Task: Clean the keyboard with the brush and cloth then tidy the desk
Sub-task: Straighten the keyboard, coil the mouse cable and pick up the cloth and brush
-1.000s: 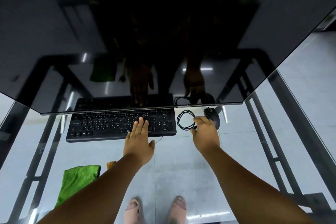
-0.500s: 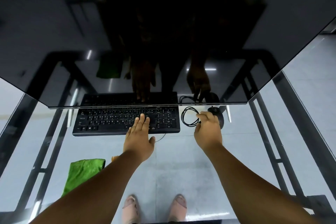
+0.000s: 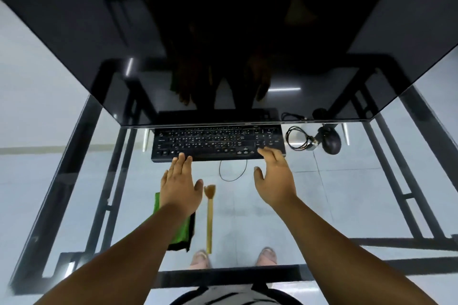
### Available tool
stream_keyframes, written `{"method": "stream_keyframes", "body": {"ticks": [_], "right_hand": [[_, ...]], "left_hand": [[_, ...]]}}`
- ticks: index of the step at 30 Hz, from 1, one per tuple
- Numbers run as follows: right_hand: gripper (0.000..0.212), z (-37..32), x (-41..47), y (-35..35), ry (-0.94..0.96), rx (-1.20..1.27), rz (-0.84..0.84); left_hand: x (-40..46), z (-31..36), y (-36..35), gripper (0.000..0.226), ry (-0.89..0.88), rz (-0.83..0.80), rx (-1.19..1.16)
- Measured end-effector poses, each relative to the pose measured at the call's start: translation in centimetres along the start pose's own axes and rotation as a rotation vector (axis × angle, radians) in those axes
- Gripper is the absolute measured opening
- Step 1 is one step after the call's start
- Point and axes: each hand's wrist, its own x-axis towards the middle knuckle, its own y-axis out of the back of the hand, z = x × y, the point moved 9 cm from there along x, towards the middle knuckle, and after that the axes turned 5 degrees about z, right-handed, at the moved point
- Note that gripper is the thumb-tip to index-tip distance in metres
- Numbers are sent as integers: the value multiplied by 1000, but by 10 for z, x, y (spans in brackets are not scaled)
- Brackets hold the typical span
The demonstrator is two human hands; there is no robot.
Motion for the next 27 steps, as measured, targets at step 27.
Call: {"method": "stream_keyframes", "body": {"ticks": [27], "right_hand": [[24,-52,-71,-89,-318,69,-315]], "left_hand": [[-46,-87,1,25,357,-111,-486]]}}
